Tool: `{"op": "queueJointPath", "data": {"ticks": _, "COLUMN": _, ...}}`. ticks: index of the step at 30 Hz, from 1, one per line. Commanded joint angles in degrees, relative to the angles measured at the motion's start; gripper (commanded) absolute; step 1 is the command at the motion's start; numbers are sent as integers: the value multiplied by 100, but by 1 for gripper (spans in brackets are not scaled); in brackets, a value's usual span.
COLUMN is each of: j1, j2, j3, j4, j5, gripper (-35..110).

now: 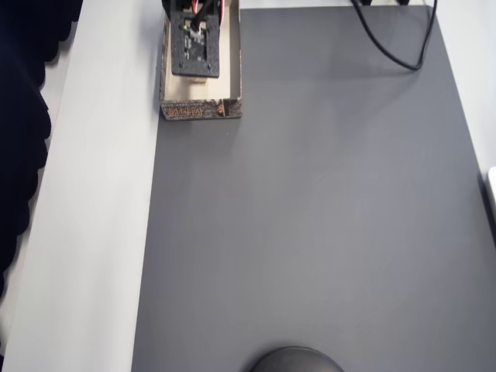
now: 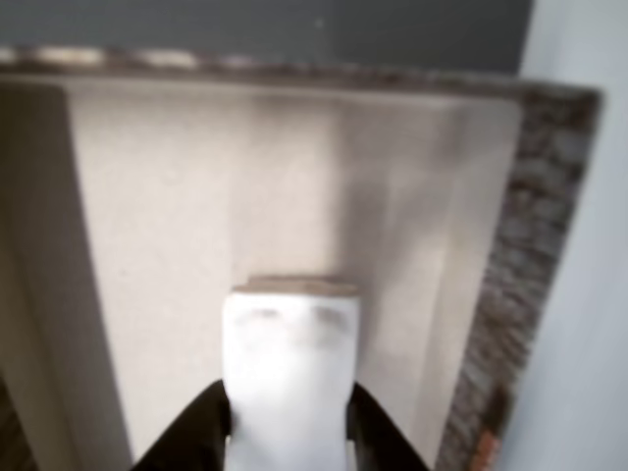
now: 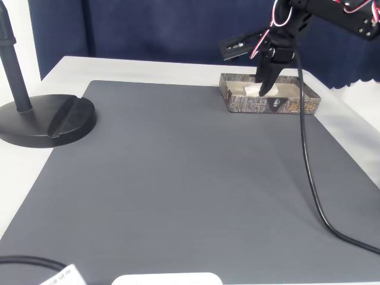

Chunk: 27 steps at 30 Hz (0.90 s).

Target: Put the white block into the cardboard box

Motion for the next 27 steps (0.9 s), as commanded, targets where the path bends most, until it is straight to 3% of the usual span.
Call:
{"op": "queueJointPath", "data": {"ticks": 1, "j1": -105, "j2": 176, "j3": -378, "j4": -79, "j5": -53, "gripper": 8}}
{"op": "queueJointPath", "data": {"ticks": 13, "j1": -141, "j2": 396, "j3": -369, "j4": -202, "j5": -360, "gripper": 36}}
{"op": "queueJointPath", "data": {"ticks": 27, "j1": -185, "j2": 1072, "j3": -105, "j4": -413, "j5": -325, "gripper": 42}}
